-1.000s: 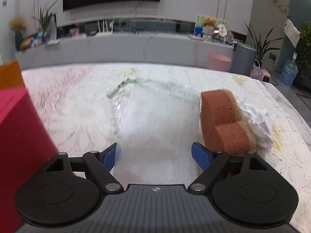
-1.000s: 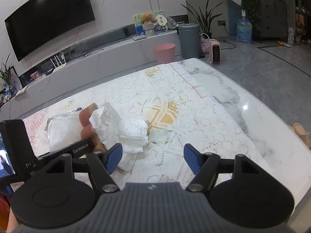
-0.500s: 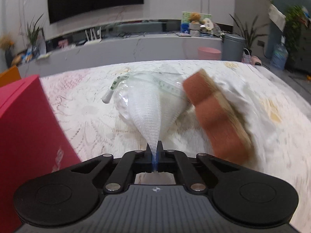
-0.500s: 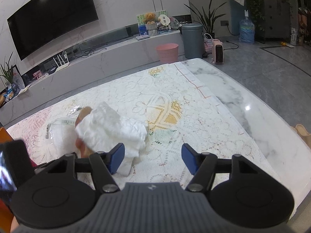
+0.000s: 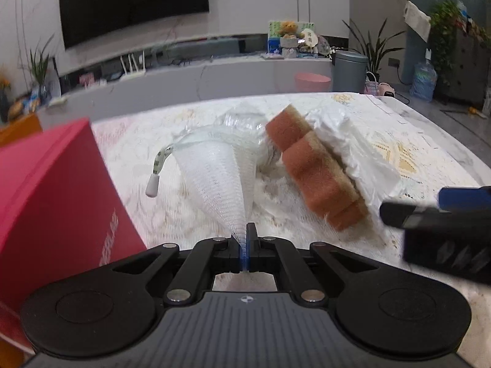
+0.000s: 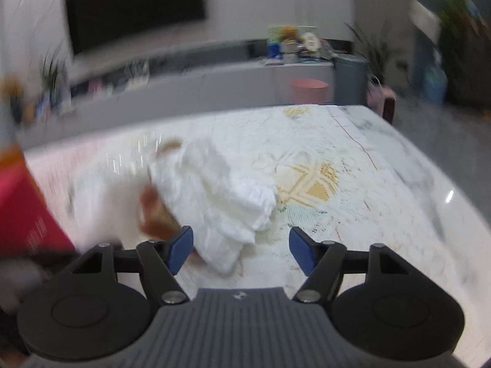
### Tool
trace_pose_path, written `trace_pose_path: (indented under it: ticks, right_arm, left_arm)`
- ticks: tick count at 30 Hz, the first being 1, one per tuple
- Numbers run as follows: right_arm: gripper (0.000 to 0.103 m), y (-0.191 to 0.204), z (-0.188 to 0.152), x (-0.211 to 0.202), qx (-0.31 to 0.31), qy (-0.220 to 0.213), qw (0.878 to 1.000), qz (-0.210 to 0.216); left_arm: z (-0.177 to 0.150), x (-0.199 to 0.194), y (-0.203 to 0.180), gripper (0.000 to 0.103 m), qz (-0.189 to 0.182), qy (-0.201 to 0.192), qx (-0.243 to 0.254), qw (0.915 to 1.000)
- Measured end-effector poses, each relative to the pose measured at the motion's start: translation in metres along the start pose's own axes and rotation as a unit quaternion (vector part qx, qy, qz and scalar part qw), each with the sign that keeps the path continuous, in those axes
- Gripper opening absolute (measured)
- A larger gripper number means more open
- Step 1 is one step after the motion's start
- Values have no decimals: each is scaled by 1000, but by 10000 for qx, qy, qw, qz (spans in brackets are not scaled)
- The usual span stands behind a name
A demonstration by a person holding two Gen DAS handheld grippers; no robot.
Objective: Organize soft objects
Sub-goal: 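Grasp the white tissue on the orange sponge with the right tool while the left tool holds the bag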
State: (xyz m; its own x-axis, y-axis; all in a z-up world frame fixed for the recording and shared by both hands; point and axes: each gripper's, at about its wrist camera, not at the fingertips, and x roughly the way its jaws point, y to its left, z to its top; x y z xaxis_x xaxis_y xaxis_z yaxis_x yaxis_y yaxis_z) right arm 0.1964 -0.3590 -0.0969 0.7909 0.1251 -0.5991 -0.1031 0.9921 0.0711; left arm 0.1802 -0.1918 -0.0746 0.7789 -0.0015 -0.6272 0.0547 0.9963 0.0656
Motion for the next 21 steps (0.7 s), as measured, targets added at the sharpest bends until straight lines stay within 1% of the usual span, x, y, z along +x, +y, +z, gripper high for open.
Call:
trace_pose_path:
  ticks: [1,3,4,5,7,9,11,13,14,15,16,18,19,21]
  right_arm:
    - [62,2,-2,4,-168,41,9998,-22]
    - [62,3,-2,12,-367,43,9993,10]
    - [62,4,-1,14,-421,-48,9991,3]
    - [62,6,1,16,-482,-150,9987,32]
    - [63,12,4,21,-603,-192,9979,158]
    - [67,17,0,21,-734,-214,9968,245]
    - [72,16,-3,23,-840,-140,9957,375]
    - [75,21,-5,24,-1349,5,9902,350]
    - [87,24,-6,24,-1608,23,9865,293]
    - [94,27,-8,23,-1878,51,9818,286]
    - [99,31,-11,20,-2070,-51,9780,270]
    - [99,38,-16,16,-2216,-420,9740,191]
    - [99,43,-18,17,-2246,-510,9730,147]
    - [99,52,-22,22,-2407,-545,9690,113]
  left_arm:
    - [3,1,1,1,-49,21,-114,9999]
    - [3,4,5,1,-234,154,-301,9992]
    - [3,5,5,1,-291,183,-319,9989]
    - [3,4,5,1,-298,173,-280,9990]
    - [1,1,6,1,-235,122,-219,9994]
    - [0,-2,10,1,-189,144,-224,9995]
    - [1,-3,13,1,-296,198,-280,9990]
    - [1,-3,13,1,-305,195,-244,9990]
    - [1,-5,12,1,-299,176,-193,9992]
    - [0,-6,11,1,-293,154,-143,9994]
    - [0,-7,10,1,-296,126,-111,9994]
    - [-1,-9,9,1,-302,106,-84,9995]
    - [-1,-9,9,1,-302,107,-97,9994]
    - [0,-10,10,1,-362,161,-155,9991]
